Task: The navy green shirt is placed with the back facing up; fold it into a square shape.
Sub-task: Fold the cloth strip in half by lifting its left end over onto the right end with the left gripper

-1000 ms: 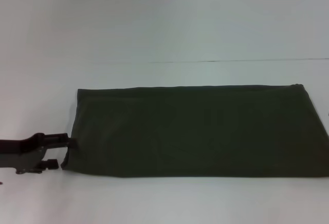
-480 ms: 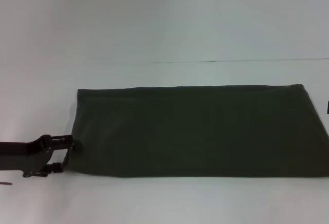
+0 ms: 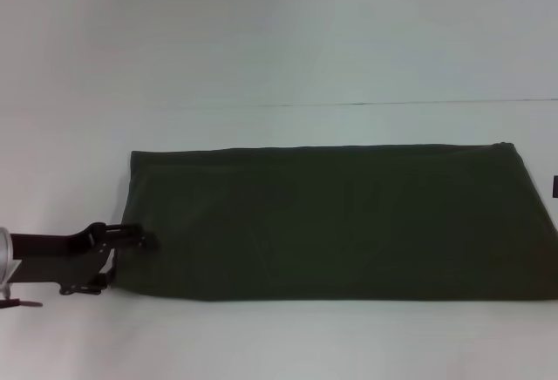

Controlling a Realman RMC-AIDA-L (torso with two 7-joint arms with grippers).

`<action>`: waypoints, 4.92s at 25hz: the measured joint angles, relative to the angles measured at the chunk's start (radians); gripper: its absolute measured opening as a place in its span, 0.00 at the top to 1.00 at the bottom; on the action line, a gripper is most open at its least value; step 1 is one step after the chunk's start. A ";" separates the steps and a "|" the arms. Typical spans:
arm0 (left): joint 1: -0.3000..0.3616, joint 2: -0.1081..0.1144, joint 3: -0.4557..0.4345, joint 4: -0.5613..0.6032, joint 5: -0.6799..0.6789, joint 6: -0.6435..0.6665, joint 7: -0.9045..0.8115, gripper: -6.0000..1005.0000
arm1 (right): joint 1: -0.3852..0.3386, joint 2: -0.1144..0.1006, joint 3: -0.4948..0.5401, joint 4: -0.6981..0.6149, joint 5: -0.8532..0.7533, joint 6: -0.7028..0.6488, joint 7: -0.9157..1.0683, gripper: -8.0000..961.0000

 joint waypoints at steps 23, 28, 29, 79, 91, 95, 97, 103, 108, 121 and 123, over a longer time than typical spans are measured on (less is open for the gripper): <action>-0.031 -0.002 0.007 -0.040 0.000 -0.042 -0.007 0.12 | -0.005 0.004 0.000 0.004 0.000 0.013 -0.016 0.02; -0.025 -0.002 0.007 -0.040 0.003 -0.042 -0.007 0.12 | -0.006 0.003 0.000 0.005 0.000 0.014 -0.018 0.02; -0.024 -0.002 0.007 -0.040 0.003 -0.042 -0.007 0.14 | -0.006 0.003 0.000 0.005 0.000 0.014 -0.018 0.02; -0.017 -0.012 -0.001 -0.040 -0.012 -0.057 0.048 0.93 | -0.003 0.008 -0.003 0.007 -0.009 0.042 -0.019 0.02; -0.008 -0.013 -0.005 -0.042 -0.033 -0.054 0.049 0.85 | -0.003 0.008 -0.003 0.004 -0.011 0.045 -0.022 0.02; -0.008 -0.014 0.004 -0.035 -0.030 -0.056 0.057 0.79 | -0.003 0.008 -0.004 0.005 -0.011 0.049 -0.022 0.02; -0.009 -0.014 0.011 -0.032 -0.027 -0.059 0.059 0.80 | -0.004 0.008 -0.006 0.006 -0.011 0.051 -0.022 0.02; -0.008 -0.015 0.009 -0.030 -0.033 -0.055 0.059 0.86 | -0.004 0.008 -0.016 0.008 -0.011 0.055 -0.022 0.02; -0.007 -0.015 0.009 -0.027 -0.035 -0.061 0.063 0.93 | -0.004 0.008 -0.016 0.009 -0.011 0.056 -0.022 0.02; 0.068 0.007 -0.026 0.123 -0.037 0.049 0.061 0.96 | -0.009 0.009 -0.023 0.008 -0.011 0.080 -0.020 0.02; 0.083 0.014 -0.032 0.157 -0.037 0.085 0.065 0.96 | -0.009 0.009 -0.025 0.008 -0.011 0.086 -0.018 0.02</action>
